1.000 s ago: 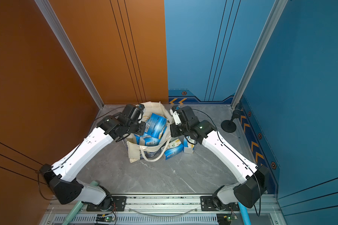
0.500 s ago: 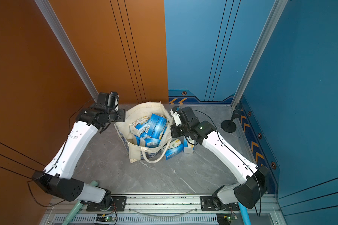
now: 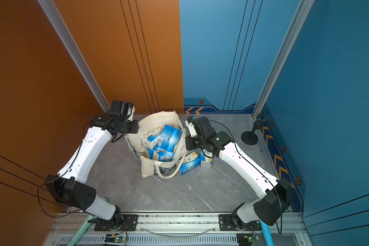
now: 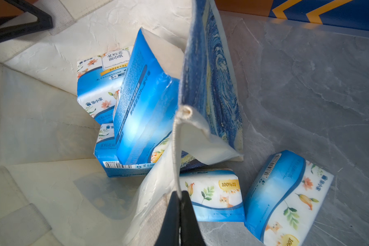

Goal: Put tissues into the canvas bag
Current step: Adjust the canvas bag at the center of the board.

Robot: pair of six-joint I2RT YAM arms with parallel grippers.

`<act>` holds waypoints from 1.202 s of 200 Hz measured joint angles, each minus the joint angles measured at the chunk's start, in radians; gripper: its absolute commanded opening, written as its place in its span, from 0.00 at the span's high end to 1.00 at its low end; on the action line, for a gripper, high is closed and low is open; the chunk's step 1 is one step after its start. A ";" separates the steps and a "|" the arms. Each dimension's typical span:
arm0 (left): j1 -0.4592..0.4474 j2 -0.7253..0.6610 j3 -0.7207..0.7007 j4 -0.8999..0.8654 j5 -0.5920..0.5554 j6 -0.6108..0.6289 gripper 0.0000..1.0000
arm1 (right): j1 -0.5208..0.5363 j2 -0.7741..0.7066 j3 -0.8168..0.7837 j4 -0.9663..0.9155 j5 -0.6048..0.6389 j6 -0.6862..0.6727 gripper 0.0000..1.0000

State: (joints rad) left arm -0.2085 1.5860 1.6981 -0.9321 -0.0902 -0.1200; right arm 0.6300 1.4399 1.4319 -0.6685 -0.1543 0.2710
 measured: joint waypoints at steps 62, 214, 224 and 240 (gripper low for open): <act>0.014 0.026 0.014 0.004 0.023 0.006 1.00 | 0.012 0.064 0.083 -0.004 -0.007 0.000 1.00; 0.204 -0.117 -0.042 -0.031 -0.002 0.025 1.00 | 0.087 0.330 0.440 -0.034 0.022 -0.011 1.00; 0.201 -0.106 -0.043 -0.018 -0.002 0.022 1.00 | 0.085 0.348 0.455 -0.034 0.028 -0.012 1.00; 0.189 -0.097 -0.061 0.018 -0.003 0.020 1.00 | 0.079 0.373 0.477 -0.034 0.039 -0.012 1.00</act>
State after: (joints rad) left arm -0.0193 1.4891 1.6375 -0.9146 -0.0929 -0.1001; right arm 0.7090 1.8133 1.9091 -0.7025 -0.1154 0.2592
